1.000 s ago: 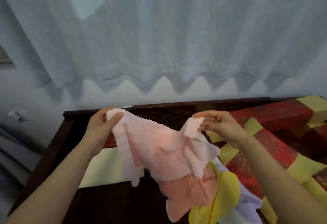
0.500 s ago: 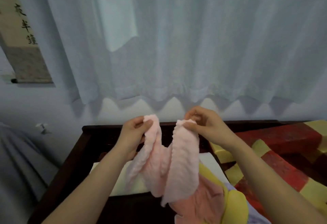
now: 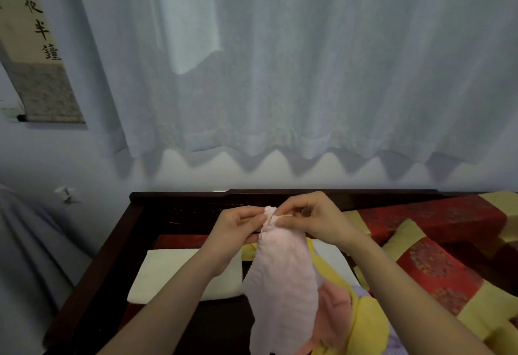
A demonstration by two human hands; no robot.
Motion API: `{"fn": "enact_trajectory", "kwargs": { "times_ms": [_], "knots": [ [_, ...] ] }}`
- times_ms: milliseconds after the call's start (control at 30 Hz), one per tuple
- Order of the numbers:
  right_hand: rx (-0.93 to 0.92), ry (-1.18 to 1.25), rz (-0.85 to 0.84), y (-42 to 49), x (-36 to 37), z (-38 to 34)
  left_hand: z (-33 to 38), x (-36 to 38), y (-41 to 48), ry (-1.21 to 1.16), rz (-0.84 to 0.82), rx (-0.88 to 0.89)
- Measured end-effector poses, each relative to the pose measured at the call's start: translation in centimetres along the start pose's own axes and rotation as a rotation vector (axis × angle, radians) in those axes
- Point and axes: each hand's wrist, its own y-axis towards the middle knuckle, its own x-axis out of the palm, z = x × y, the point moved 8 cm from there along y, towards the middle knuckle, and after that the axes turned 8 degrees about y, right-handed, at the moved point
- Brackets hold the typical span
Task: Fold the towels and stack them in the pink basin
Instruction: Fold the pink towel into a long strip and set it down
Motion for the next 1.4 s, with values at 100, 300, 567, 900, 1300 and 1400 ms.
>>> {"fn": "enact_trajectory", "kwargs": {
  "times_ms": [100, 300, 567, 900, 1300, 1400],
  "knots": [
    [0.02, 0.021, 0.076, 0.1, -0.6, 0.2, 0.6, 0.4, -0.1, 0.022, -0.029, 0.05],
    [0.112, 0.059, 0.049, 0.0, -0.4, 1.3, 0.9, 0.5, 0.0, 0.042, -0.065, 0.092],
    [-0.073, 0.001, 0.189, -0.3, -1.8, -0.1, -0.1, 0.4, -0.7, 0.207, -0.184, 0.215],
    [-0.153, 0.21, 0.253, -0.8, -5.0, -3.5, -6.6, 0.6, -1.9, 0.713, -0.342, 0.083],
    [-0.025, 0.009, 0.728, -2.3, -14.2, 2.0, 3.3, -8.7, 0.1, 0.404, -0.137, 0.192],
    [-0.002, 0.044, 0.748, -1.9, -14.1, 2.0, 6.3, -9.9, 1.5, 0.604, -0.21, 0.25]
  ]
}}
